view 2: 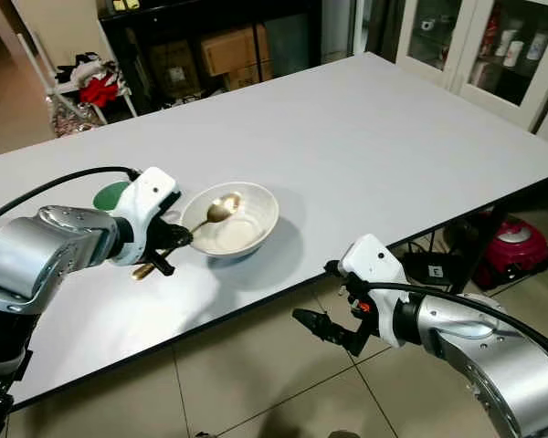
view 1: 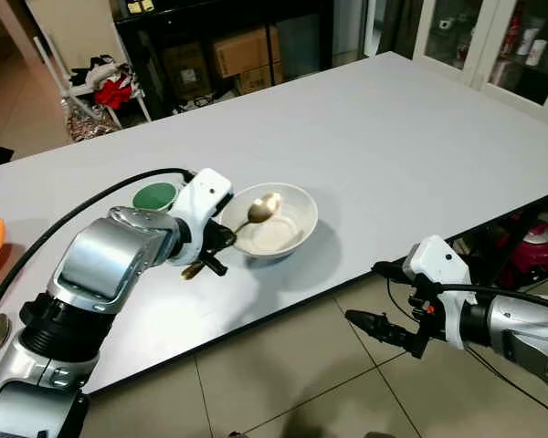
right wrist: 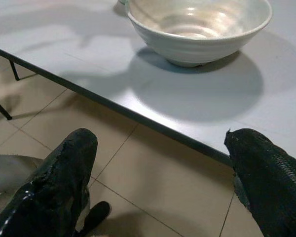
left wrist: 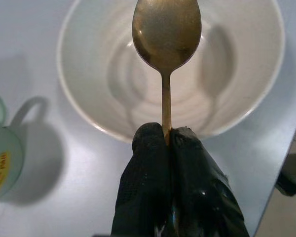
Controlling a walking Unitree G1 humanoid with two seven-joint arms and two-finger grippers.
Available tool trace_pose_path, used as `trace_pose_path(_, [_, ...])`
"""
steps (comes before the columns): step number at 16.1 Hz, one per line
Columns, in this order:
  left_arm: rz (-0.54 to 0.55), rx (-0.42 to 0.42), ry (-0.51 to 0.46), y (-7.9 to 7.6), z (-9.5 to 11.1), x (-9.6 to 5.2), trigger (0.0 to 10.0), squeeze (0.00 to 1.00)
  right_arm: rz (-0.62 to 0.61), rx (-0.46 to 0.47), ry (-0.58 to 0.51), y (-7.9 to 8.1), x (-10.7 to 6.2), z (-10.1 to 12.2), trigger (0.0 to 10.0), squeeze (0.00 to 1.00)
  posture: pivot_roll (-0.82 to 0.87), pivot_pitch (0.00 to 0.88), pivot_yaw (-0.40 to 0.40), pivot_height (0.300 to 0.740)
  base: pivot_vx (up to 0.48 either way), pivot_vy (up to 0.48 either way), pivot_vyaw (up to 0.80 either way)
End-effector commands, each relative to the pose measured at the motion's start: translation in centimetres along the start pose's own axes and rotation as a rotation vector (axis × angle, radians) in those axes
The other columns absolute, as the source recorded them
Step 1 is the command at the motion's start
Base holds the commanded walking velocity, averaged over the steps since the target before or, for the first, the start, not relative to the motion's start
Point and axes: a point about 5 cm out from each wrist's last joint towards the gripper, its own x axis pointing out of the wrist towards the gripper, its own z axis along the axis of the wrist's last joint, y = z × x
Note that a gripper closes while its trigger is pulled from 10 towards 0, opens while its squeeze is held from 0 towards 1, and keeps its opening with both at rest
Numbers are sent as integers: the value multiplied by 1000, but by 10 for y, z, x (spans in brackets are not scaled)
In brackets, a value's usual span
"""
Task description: Setting the table
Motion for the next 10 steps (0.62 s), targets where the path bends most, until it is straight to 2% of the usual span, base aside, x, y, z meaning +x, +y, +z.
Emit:
trace_pose_path(1, [10, 19, 7, 3, 5, -3, 10000, 0, 27, -40, -38, 3, 0, 10, 10000, 0, -141, 0, 155, 740, 0, 0, 0])
trace_pose_path(3, [8, 53, 32, 5, 3, 3, 10000, 0, 29, -42, -47, 4, 0, 11, 10000, 0, -142, 0, 156, 740, 0, 0, 0])
trace_pose_path(10, [3, 53, 30, 11, 12, 18, 10000, 0, 29, -38, -50, 5, 0, 11, 10000, 0, -150, 0, 167, 740, 0, 0, 0])
